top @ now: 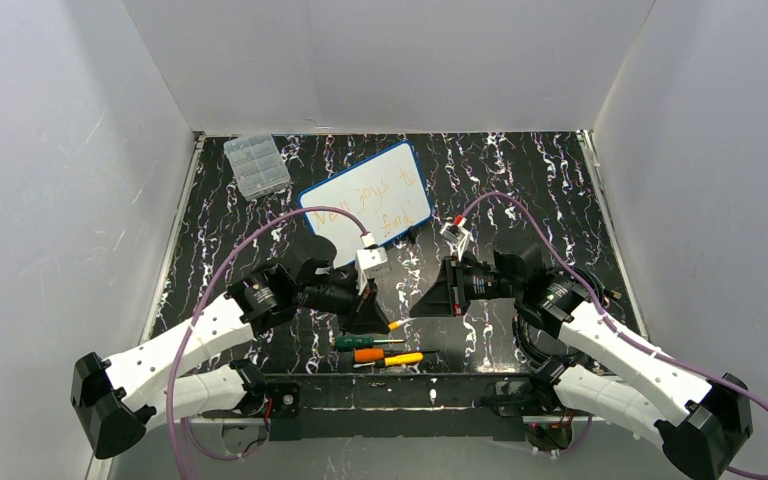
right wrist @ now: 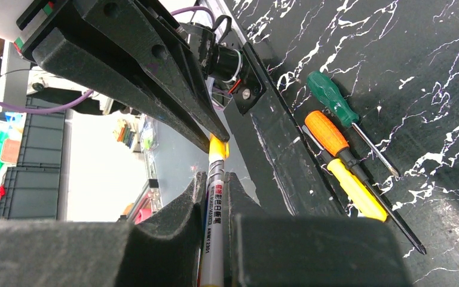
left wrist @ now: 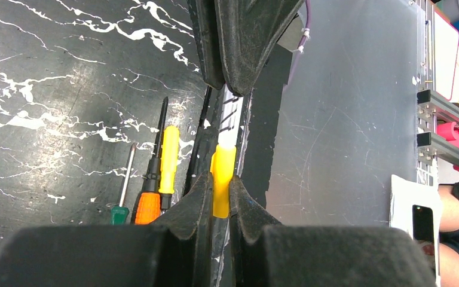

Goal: Write a sentence on the whiteboard
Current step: Close the whiteboard marker at the center of the board.

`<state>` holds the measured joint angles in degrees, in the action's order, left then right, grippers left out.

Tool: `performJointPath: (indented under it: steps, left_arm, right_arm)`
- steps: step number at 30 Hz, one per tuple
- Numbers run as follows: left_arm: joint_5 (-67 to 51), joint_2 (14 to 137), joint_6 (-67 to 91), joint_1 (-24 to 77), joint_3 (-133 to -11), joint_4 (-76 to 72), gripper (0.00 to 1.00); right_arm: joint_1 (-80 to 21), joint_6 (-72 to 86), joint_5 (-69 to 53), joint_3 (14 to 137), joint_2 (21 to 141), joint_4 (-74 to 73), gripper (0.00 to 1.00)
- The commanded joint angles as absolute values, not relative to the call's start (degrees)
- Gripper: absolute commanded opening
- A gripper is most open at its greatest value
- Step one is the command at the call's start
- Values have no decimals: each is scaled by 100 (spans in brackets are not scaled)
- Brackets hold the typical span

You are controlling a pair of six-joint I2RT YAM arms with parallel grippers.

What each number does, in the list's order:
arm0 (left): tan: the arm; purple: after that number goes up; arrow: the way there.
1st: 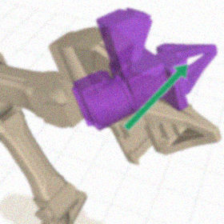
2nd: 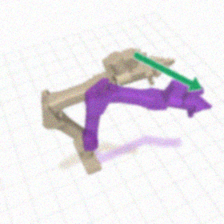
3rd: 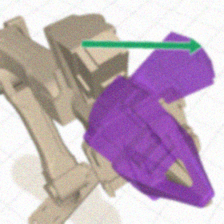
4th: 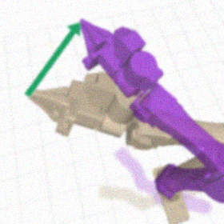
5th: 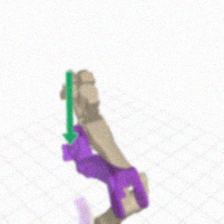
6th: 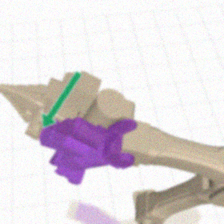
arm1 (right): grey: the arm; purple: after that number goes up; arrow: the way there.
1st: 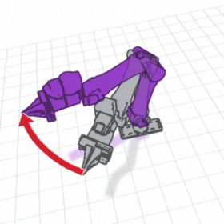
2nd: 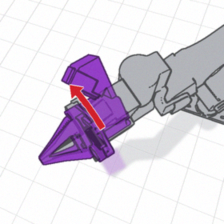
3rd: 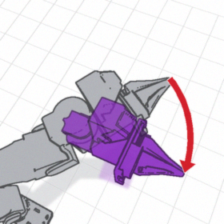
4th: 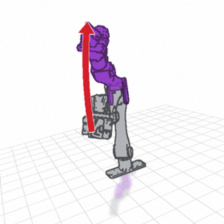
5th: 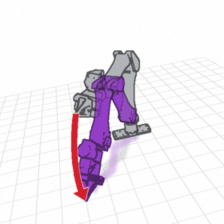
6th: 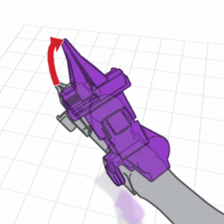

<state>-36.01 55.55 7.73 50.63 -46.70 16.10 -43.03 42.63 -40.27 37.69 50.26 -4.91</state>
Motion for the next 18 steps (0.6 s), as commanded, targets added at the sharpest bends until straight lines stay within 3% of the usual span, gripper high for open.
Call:
performJointPath:
  steps: [1, 18]
  left_arm:
    - [-3407, 5579, 873, 5045, -5123, 35, 0]
    - [-3317, 5564, 919, 5045, -5128, -294, 0]
  right_arm:
    - [-4491, 4344, -4360, 3656, 5071, -277, 1]
    - [-4668, 4546, -4289, 3450, 5076, 26, 1]
